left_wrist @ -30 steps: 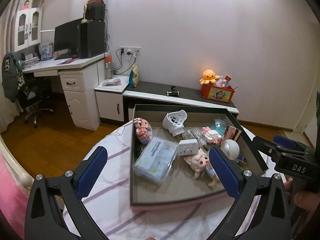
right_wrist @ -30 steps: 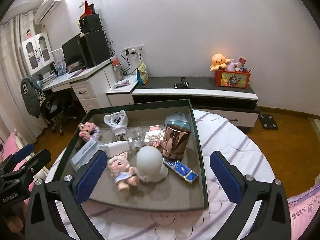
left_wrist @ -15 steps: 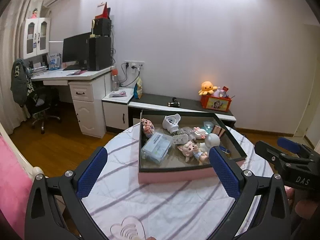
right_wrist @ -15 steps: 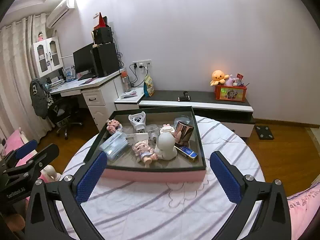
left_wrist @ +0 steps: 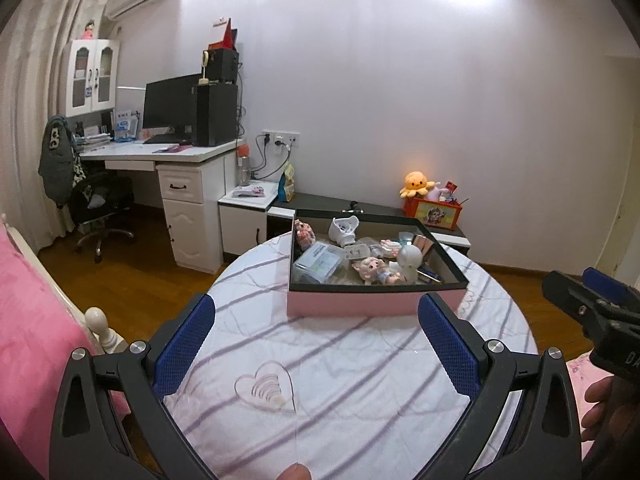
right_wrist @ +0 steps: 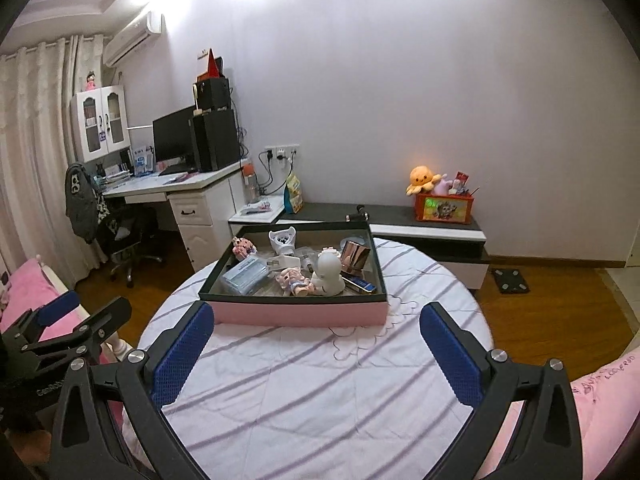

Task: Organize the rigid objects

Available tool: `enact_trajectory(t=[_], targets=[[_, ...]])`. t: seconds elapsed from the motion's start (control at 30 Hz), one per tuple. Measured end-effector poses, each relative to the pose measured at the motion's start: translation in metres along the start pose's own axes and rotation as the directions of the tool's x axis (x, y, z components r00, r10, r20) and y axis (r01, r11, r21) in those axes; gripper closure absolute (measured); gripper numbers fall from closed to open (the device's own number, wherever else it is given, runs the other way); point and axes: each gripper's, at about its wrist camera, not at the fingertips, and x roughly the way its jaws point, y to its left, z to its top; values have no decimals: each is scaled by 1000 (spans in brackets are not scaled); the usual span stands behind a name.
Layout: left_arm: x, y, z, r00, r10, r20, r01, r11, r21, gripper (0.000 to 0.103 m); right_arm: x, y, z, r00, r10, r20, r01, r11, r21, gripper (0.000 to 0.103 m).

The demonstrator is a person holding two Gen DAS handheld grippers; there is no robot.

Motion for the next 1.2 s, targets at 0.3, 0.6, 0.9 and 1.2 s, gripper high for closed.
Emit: enact_trajectory(t=[0.3, 0.6, 0.9, 1.2], targets=[[-51, -14, -7, 999, 21, 47, -23, 999, 42, 0, -51, -2, -17, 997, -42, 68, 41, 999, 9, 0], [-61, -17, -8, 997, 57, 43, -60, 997, 50, 0, -53, -1, -27, 998, -37, 57, 36, 999, 13, 0], [-70, -14, -7, 996, 60, 60, -62, 997, 41, 0, -53, 3, -29, 998, -23, 53, 23, 1000, 2, 0], [-69, -11, -8, 998, 53, 44, -54, 998, 34, 0, -53, 3, -29, 998, -25, 51, 25, 1000, 0, 0]])
